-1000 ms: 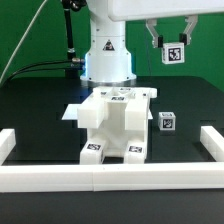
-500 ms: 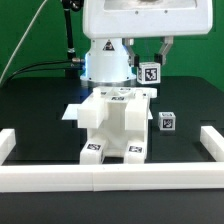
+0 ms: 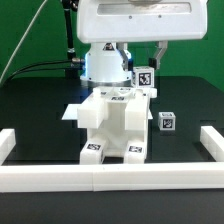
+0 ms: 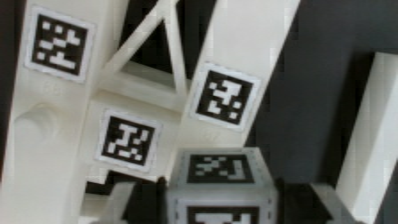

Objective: Assemble chair

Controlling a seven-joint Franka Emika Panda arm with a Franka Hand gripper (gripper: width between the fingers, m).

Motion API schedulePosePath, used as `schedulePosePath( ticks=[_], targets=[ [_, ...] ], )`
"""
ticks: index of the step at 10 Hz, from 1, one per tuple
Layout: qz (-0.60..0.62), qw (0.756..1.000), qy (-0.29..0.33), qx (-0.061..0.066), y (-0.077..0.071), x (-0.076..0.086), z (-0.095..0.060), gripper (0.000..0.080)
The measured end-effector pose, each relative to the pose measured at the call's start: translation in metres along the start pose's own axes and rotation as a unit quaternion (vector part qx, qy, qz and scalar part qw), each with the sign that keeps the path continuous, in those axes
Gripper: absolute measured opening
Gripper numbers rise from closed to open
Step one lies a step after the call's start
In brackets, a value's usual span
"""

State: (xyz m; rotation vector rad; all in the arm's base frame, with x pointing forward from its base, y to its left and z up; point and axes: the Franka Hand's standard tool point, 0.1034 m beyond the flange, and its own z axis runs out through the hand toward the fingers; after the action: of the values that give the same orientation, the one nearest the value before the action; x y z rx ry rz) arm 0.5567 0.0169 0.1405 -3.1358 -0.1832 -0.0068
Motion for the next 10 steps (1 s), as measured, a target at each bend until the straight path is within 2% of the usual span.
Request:
schedulePosePath(
  ticks=[10],
  targets=[
    [0.002,1.0,0.012,-0.004,0.0036,0.0042,0.0024,0.0281]
  ],
)
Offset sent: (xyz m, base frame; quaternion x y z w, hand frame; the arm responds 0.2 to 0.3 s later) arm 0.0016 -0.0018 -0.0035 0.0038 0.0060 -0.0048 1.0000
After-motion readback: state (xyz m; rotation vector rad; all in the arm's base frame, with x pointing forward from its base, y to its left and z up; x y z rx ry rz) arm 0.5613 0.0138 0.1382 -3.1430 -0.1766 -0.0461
